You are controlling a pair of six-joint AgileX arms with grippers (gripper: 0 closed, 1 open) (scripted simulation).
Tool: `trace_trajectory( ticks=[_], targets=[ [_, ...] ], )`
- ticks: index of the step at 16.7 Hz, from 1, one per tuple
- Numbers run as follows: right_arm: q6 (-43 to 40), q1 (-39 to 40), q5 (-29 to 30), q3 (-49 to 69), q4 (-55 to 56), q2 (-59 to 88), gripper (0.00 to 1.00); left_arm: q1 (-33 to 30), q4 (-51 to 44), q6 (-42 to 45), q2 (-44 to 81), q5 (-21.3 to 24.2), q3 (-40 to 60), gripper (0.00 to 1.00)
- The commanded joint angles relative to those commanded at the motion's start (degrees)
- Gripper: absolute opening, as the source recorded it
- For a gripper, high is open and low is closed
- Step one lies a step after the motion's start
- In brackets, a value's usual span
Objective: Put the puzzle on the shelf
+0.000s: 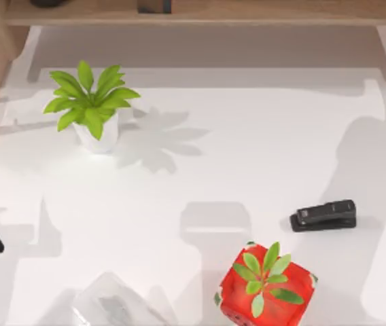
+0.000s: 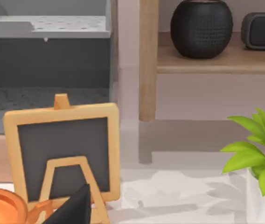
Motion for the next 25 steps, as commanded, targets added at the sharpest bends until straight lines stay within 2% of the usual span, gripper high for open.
trace_trajectory(
  ticks=[10,20,25],
  targets=[
    [0.00,0.00,0.00,0.00,0.00,0.00,0.02,0.00,0.00,0.00,0.00,0.00,0.00,1.00],
    [0.04,-0.21,-0.01,0.16,-0.18,-0.03,0.00,0.00,0.00,0.00,0.00,0.00,0.00,1.00],
    [-0.40,-0.15,-0.01,5.19,-5.49,0.54,0.00,0.00,0.00,0.00,0.00,0.00,0.00,1.00]
  ],
)
